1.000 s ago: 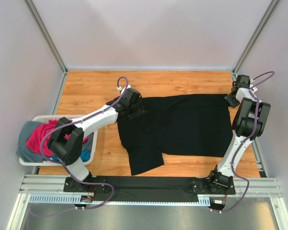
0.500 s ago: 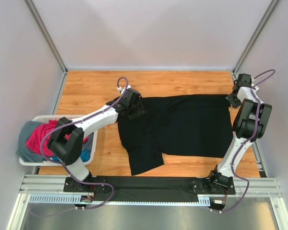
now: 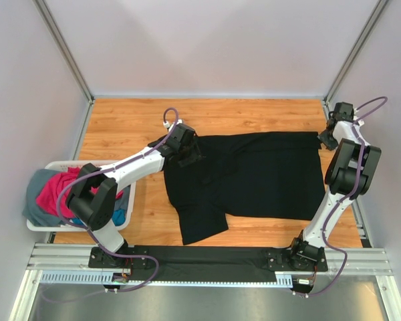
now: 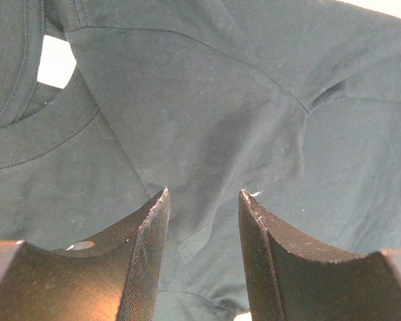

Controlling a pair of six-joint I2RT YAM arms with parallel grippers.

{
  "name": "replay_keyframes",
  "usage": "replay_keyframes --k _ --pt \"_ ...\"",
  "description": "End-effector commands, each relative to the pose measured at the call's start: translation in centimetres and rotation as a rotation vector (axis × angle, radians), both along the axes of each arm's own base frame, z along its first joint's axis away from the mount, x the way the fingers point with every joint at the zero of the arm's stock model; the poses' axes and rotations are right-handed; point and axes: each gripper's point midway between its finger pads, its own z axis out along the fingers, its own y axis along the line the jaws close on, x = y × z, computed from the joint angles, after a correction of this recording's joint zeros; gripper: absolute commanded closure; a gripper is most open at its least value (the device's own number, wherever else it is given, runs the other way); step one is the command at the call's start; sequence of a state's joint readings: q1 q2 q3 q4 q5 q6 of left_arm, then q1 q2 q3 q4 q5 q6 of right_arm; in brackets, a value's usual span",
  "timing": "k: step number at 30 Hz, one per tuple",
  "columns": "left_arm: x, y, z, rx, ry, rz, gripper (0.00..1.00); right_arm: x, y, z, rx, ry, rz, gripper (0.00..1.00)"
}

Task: Fold and stack the t-shirts
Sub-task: Fold the tshirt

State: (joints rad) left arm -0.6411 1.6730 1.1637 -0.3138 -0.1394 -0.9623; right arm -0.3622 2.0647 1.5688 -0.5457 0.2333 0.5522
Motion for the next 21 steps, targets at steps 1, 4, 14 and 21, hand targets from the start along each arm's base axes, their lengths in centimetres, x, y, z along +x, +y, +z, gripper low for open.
replay_keyframes --k 1,4,14,21 --pt "0.1 0.1 0.1 -0.006 -0.006 0.003 0.47 0.3 -0.1 -1.4 0.011 0.016 0.004 0.64" --pt "0.2 0.3 0.1 -0.002 -0.009 0.009 0.45 0.4 0.2 -2.2 0.034 0.026 0.008 0.64" --pt "0.6 0.3 1.4 0.005 -0.050 -0.011 0.33 0.8 0.1 -3.2 0.037 0.035 0.011 0.73" --pt "0.9 0.7 2.7 0.018 -0.091 -0.016 0.28 0.9 -0.1 -2.8 0.025 0.032 0.017 1.00"
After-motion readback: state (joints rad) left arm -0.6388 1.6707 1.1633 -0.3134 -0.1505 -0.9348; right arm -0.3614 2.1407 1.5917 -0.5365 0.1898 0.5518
